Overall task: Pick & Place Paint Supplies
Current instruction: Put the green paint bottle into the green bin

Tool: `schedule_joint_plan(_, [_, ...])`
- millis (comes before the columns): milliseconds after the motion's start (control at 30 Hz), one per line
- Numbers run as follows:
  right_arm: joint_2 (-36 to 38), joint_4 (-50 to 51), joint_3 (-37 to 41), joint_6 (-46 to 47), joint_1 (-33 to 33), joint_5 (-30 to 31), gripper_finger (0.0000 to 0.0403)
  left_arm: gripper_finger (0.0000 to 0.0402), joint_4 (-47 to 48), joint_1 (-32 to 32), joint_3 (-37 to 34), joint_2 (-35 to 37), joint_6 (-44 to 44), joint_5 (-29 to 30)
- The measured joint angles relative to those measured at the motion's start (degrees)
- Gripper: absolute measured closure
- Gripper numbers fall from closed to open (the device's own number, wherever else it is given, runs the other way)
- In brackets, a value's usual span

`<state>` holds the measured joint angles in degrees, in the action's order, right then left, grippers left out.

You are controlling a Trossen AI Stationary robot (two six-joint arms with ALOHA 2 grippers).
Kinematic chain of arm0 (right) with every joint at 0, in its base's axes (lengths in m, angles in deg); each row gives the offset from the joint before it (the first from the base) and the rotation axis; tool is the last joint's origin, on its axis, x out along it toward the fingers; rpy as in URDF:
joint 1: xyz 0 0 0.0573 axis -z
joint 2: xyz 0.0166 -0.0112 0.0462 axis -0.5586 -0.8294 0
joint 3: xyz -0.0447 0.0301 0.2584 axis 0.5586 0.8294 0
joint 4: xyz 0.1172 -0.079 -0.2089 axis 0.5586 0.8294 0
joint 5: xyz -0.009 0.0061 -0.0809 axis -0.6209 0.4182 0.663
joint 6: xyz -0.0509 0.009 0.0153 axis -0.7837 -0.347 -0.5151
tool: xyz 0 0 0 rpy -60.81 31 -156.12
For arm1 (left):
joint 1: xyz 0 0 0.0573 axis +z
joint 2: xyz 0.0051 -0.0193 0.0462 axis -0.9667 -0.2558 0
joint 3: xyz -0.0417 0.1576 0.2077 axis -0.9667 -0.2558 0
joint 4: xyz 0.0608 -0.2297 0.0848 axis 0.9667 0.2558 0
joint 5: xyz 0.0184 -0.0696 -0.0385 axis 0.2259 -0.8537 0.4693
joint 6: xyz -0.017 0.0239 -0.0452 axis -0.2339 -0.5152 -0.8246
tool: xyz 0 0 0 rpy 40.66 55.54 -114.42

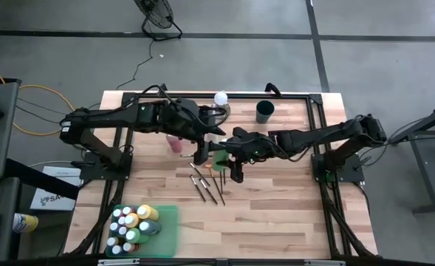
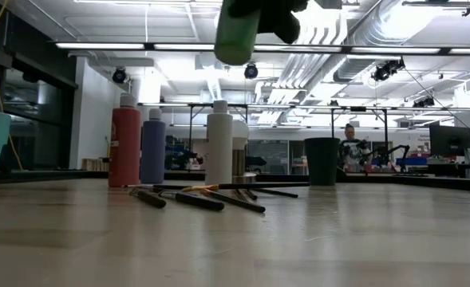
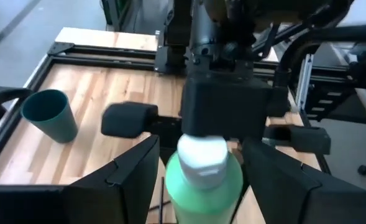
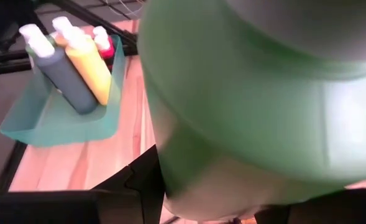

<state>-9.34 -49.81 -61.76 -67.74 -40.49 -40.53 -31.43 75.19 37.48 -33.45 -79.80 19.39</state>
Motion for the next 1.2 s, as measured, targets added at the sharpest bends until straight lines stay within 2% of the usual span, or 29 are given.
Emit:
schedule_joint_plan(367, [-0.1, -0.3, 0.0, -1.7, 0.3, -0.6, 0.0232, 0.0174, 0.4, 0.0, 0.1, -0.4, -1.1, -0.5])
schedule_joint_plan(867, [0.1, -1.0, -0.1, -3.6, 0.3, -2.2, 0.0231, 0.0174, 1.3, 0.0, -0.1, -0.7, -1.1, -7.8])
schedule_joint_plan(1200, [0.1, -0.4, -0.1, -4.4, 0.4, -3.0, 0.0231, 0.0182, -0.5, 0.0, 0.0, -1.2, -1.1, -6.4])
